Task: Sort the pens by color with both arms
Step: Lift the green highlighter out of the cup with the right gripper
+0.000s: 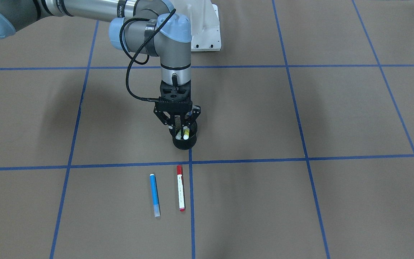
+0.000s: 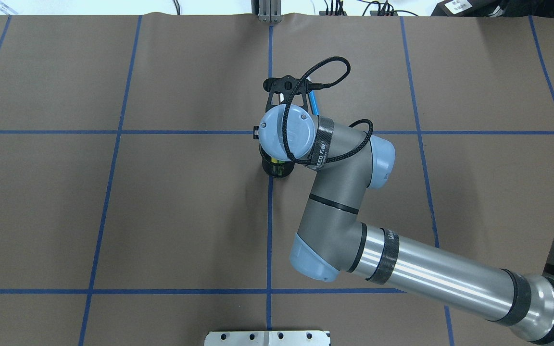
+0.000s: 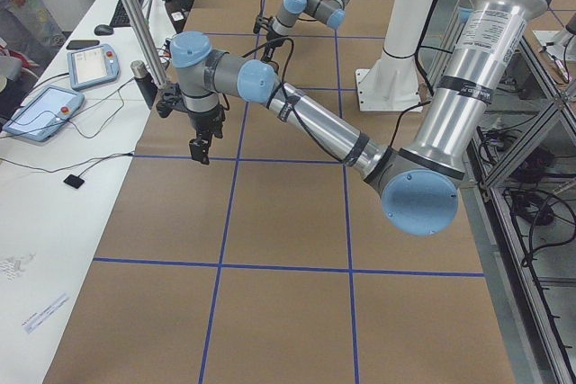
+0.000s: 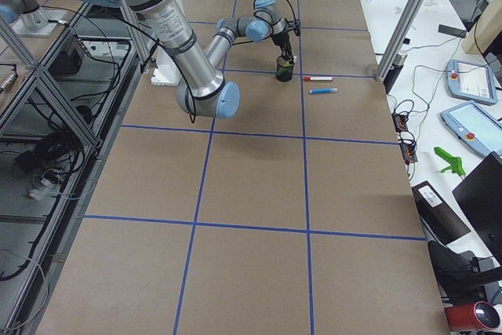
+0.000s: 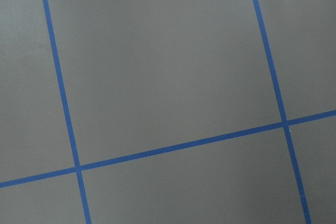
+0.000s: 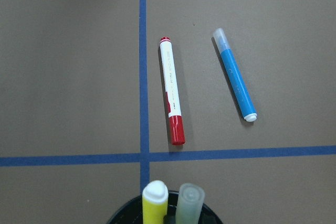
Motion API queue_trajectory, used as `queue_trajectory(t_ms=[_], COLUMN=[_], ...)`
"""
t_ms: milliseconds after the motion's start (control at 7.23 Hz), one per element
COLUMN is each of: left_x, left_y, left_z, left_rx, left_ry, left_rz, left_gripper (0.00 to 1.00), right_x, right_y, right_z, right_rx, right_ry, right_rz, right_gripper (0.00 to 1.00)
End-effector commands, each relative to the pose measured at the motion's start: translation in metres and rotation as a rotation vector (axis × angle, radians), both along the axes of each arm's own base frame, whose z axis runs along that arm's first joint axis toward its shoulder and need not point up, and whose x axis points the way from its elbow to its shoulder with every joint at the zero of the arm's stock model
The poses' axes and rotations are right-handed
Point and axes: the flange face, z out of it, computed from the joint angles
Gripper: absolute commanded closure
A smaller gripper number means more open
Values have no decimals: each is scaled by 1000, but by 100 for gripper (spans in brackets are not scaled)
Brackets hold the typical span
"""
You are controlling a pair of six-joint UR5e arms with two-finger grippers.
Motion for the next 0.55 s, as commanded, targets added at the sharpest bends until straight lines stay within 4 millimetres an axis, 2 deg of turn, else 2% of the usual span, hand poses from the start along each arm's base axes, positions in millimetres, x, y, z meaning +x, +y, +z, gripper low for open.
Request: queue_trajectory(t_ms=[0, 276, 415], left_x=[0, -4, -4], left_y=[0, 0, 0], left_z=[0, 1, 2], left_rx=[1, 13, 11], left_ry=[0, -2, -3], left_rz=[1, 11, 9], left_gripper=[1, 1, 1], right_x=[2, 5, 6], right_y=[-5, -9, -10], right_z=[3, 1, 2], right_rx=[-10, -21, -28], right_ry=[-1, -13, -17], right_rz=[17, 36, 46], right_gripper=[70, 71, 74])
